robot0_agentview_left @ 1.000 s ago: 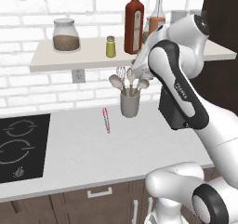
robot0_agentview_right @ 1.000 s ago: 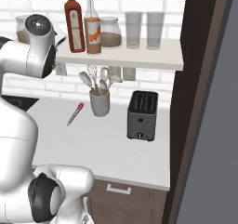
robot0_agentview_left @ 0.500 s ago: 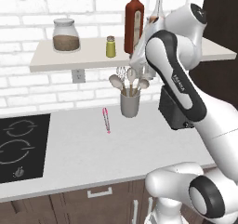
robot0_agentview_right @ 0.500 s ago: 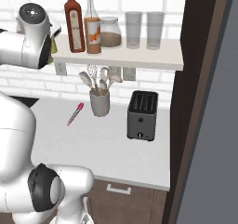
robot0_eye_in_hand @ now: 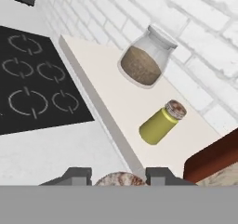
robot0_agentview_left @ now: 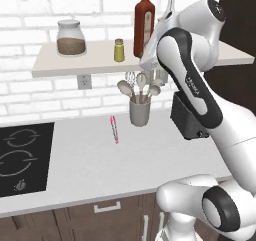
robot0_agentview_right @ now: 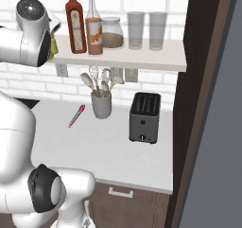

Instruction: Put the shaker and condiment bottle from the counter next to their counterparts in the cabinet.

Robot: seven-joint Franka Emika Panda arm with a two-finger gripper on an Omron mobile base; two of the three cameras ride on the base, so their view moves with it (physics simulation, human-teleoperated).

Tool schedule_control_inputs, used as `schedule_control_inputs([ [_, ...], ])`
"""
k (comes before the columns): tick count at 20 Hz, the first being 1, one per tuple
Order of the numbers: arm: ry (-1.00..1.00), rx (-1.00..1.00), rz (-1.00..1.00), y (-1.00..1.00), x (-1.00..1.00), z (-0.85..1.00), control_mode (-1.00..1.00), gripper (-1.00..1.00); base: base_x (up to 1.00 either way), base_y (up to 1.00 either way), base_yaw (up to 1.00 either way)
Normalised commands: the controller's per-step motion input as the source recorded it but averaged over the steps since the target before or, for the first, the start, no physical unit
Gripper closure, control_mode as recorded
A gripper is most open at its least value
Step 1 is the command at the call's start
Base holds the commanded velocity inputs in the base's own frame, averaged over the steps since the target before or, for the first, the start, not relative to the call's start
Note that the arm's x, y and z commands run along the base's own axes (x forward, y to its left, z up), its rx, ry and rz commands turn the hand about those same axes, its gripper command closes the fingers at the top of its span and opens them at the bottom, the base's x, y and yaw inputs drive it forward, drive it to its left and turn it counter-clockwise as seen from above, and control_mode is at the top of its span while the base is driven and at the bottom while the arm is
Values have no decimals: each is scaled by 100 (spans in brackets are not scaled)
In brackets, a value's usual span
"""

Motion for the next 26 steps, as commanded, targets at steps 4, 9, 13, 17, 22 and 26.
schedule_control_inputs([
  [4,-12,0,0,0,0,0,-100,100,0,0,0],
  [9,-14,0,0,0,0,0,-100,100,0,0,0],
  [13,-10,0,0,0,0,0,-100,100,0,0,0],
  [17,-6,0,0,0,0,0,-100,100,0,0,0],
  [22,-1,0,0,0,1,0,-100,100,0,0,0],
  [26,0,0,0,0,8,0,-100,100,0,0,0],
])
